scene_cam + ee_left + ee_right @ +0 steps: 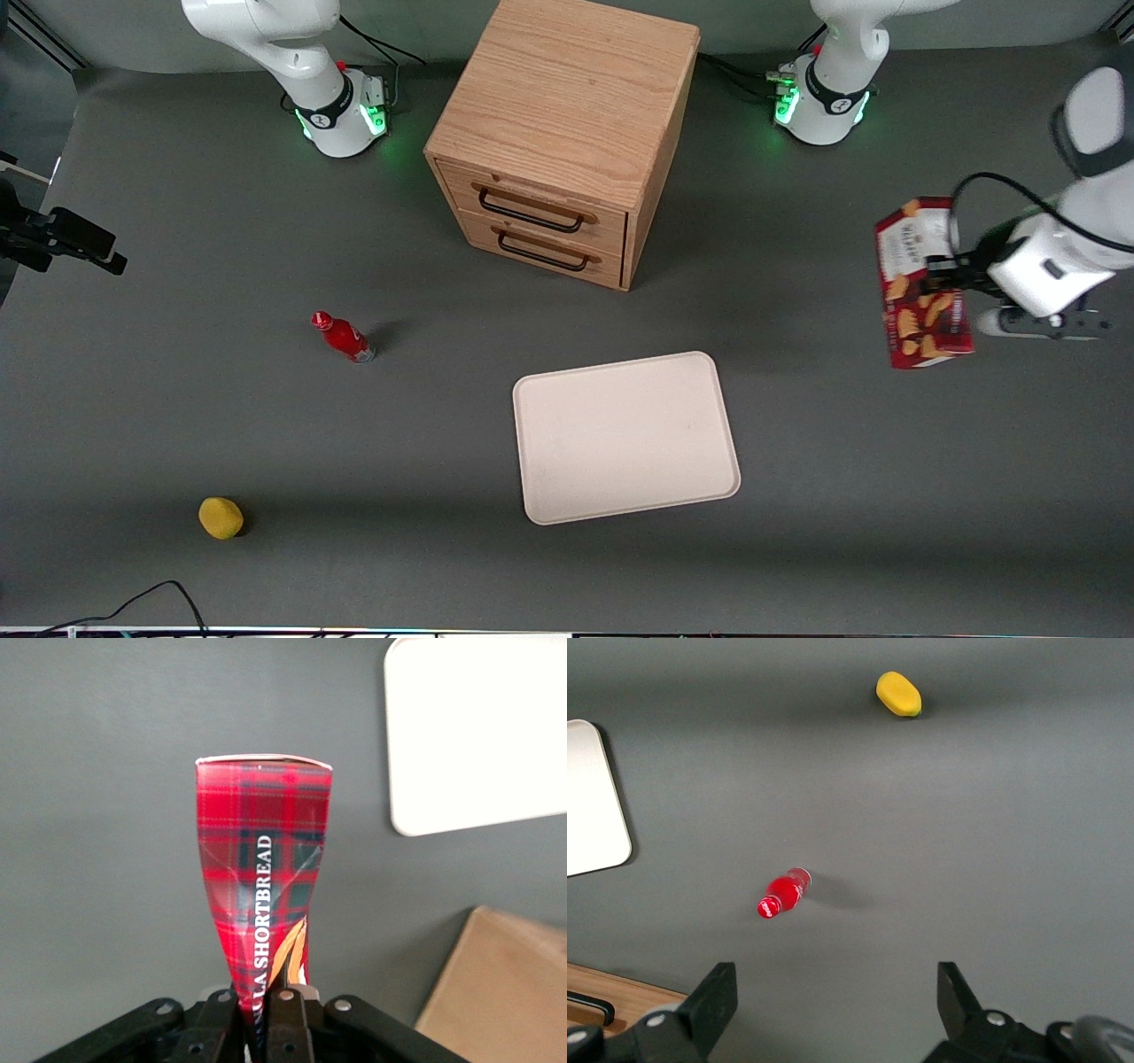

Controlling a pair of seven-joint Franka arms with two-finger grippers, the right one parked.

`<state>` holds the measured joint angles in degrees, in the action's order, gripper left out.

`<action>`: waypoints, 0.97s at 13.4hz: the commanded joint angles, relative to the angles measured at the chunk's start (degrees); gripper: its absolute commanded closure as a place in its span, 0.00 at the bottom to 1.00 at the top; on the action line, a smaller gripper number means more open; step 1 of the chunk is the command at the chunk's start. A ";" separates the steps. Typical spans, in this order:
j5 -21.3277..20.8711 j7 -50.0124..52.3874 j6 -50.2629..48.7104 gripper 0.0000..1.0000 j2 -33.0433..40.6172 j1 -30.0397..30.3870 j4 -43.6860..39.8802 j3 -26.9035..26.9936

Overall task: Place red cookie box on tray
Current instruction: 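Lift the box and carry it over the white tray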

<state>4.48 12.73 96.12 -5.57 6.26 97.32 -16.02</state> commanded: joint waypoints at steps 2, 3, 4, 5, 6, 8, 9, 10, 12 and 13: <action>-7.80 25.72 9.83 1.00 -13.64 -0.64 -5.30 -13.58; -10.00 27.42 14.75 1.00 -17.33 -0.64 -5.21 -15.25; -12.11 28.22 19.50 1.00 -21.02 -0.73 -5.12 -15.88; -13.78 28.75 23.81 1.00 -24.11 -0.81 -5.04 -15.97; -15.54 28.84 27.68 1.00 -26.92 -0.90 -4.77 -15.97; -21.85 31.89 34.89 1.00 -32.29 -1.43 -4.77 -15.89; -26.50 35.22 36.40 1.00 -33.88 -1.43 -4.77 -15.97; -29.85 36.65 36.59 0.92 -35.11 -1.52 -4.86 -15.97; -30.50 36.40 35.11 0.00 -34.34 -1.26 -4.86 -16.06; -30.41 36.31 34.40 0.00 -33.55 -0.99 -4.86 -16.06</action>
<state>-24.30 47.31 133.31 -41.08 5.07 93.47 -31.73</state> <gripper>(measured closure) 0.718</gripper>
